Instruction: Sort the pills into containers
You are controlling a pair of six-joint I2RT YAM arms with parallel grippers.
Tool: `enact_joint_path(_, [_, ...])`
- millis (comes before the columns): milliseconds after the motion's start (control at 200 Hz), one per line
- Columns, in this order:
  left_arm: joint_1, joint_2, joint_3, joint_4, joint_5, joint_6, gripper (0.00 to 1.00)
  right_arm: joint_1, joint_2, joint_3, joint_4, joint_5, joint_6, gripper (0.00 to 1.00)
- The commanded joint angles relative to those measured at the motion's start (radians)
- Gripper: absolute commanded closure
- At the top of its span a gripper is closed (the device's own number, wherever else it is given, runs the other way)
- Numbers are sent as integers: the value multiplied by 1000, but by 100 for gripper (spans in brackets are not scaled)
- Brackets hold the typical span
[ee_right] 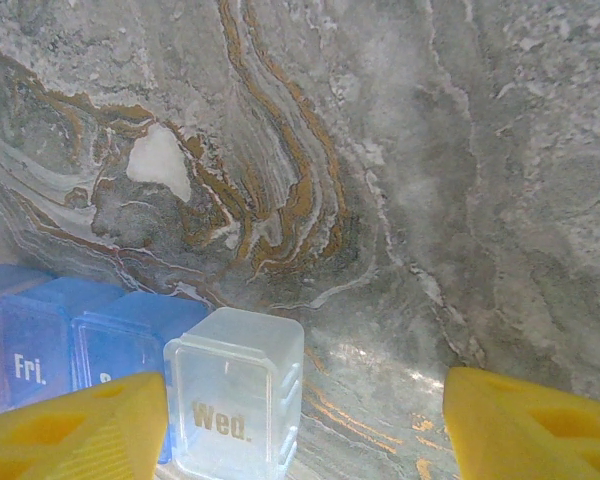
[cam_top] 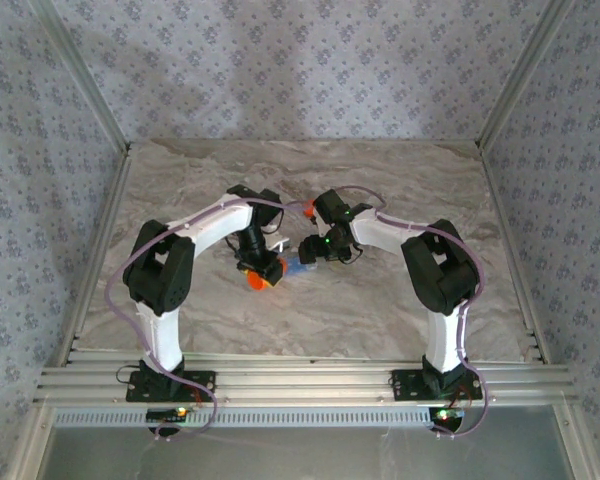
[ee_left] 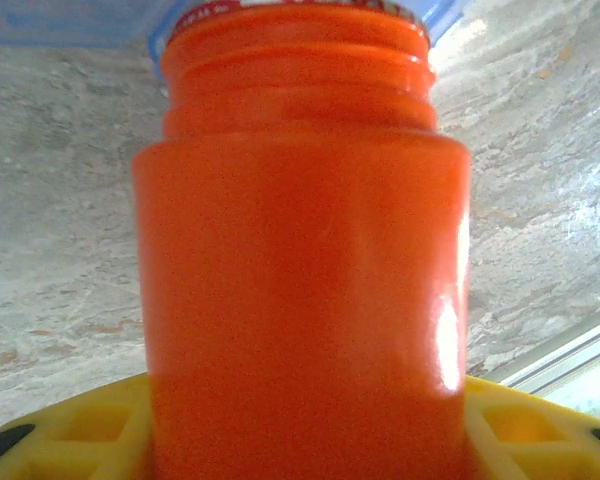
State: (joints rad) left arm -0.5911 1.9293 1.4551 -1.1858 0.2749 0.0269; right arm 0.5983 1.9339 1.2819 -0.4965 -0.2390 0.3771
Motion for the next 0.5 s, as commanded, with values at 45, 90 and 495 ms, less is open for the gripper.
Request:
enact_joint_path(45, [-5, -53, -51, 23, -9, 0, 100, 20, 48, 3, -1, -20, 15, 26])
enact_joint_path(90, [-5, -66, -67, 38, -11, -2, 100, 20, 49, 2, -2, -20, 17, 26])
enact_joint_path(495, [-1, -187, -202, 206, -10, -32, 100, 15, 41, 7, -21, -35, 28, 26])
